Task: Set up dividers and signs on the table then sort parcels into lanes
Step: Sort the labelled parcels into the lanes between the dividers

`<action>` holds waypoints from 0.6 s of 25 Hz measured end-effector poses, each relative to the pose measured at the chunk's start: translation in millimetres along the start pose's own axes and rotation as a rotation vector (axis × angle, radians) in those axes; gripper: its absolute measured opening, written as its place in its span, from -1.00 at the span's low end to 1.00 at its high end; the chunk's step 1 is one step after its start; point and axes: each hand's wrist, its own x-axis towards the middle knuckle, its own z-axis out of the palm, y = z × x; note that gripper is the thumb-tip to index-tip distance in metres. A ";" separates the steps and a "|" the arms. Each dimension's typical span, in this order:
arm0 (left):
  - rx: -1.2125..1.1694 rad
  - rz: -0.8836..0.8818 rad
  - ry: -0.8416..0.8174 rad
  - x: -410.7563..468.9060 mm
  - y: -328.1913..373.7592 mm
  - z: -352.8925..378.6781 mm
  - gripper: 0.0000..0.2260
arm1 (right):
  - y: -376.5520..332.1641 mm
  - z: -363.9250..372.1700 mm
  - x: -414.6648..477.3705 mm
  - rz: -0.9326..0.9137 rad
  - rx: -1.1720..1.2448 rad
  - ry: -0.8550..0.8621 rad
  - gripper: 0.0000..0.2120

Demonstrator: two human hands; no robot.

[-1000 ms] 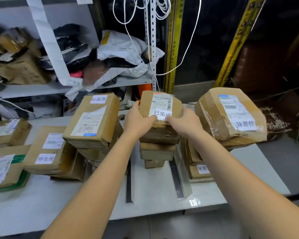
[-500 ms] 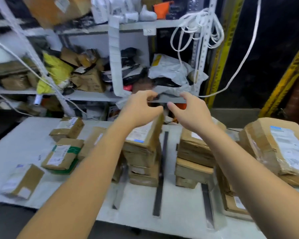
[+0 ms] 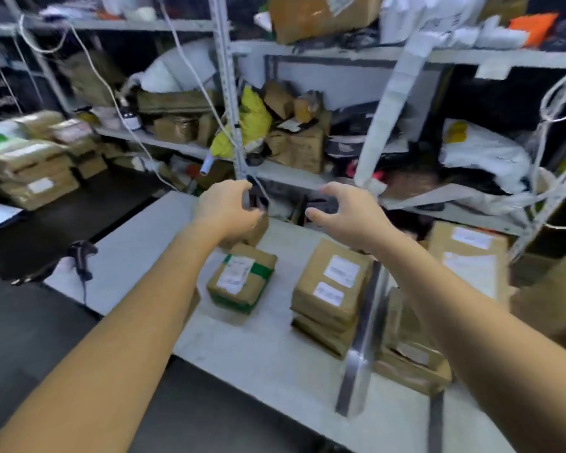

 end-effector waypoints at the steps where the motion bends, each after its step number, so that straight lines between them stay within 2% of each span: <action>1: 0.004 -0.027 -0.023 3.4 -35.1 2.7 -0.45 | -19.3 24.5 11.3 0.010 -0.005 -0.023 -0.40; 6: 0.085 -0.120 -0.189 13.9 -213.5 33.1 -0.44 | -109.6 172.9 62.4 0.124 0.036 -0.170 -0.47; 8: 0.080 -0.156 -0.271 14.2 -271.2 52.4 -0.45 | -133.1 234.9 75.5 0.179 0.075 -0.242 -0.44; 12: -0.097 -0.315 -0.452 1.9 -349.5 108.0 -0.38 | -161.0 335.3 81.8 0.344 0.199 -0.378 -0.41; 15: -0.289 -0.378 -0.622 -12.0 -368.3 143.9 -0.37 | -174.1 389.3 74.4 0.496 0.296 -0.427 -0.40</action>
